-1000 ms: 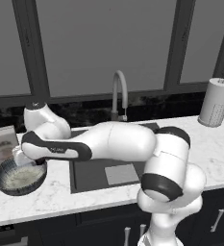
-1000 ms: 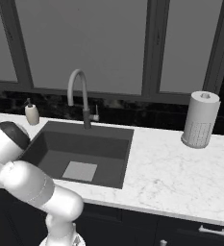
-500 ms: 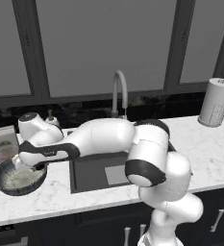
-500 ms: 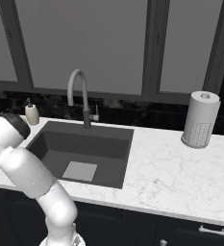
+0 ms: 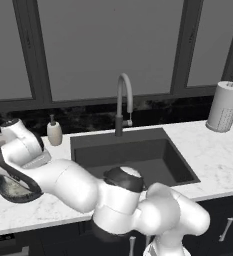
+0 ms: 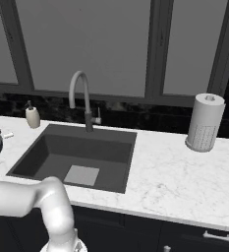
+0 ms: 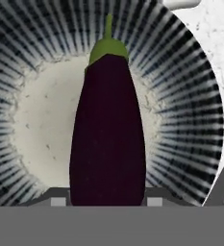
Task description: Pick the eggplant from the sink and place it in the bowl. Then pick the bowl and place it in the microwave. Then close the microwave door and press the start button.
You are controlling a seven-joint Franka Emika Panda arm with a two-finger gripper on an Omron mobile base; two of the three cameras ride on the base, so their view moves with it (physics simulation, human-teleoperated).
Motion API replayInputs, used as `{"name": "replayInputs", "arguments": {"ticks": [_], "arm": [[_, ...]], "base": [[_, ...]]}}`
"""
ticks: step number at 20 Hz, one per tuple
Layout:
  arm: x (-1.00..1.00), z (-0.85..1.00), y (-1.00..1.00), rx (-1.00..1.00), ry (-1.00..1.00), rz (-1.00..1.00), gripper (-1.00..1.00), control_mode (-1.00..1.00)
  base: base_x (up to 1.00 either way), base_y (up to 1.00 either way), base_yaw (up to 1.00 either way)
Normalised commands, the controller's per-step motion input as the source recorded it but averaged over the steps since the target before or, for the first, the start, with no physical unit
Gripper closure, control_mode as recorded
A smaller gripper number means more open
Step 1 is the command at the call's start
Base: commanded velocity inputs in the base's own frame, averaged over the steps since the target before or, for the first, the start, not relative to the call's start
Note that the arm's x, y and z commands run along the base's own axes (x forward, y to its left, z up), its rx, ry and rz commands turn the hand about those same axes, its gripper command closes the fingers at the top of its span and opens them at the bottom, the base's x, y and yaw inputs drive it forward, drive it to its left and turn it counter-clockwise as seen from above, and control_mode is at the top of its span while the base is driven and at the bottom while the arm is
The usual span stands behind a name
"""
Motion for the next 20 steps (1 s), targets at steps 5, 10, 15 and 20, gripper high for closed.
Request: {"name": "replayInputs", "arguments": {"ticks": [5,10,15,20], "arm": [[-0.33,-0.11,0.0,0.0,0.0,0.0,-1.0,-1.0],[-0.13,-0.12,-0.01,0.0,0.0,0.0,-1.0,-1.0],[-0.27,0.03,-0.19,0.0,-0.07,0.0,-1.0,-1.0],[-0.7,0.09,0.35,0.0,0.01,0.09,-1.0,-1.0]], "base": [[0.0,0.0,0.0],[0.0,0.0,0.0],[0.0,0.0,0.0],[0.0,0.0,0.0]]}}
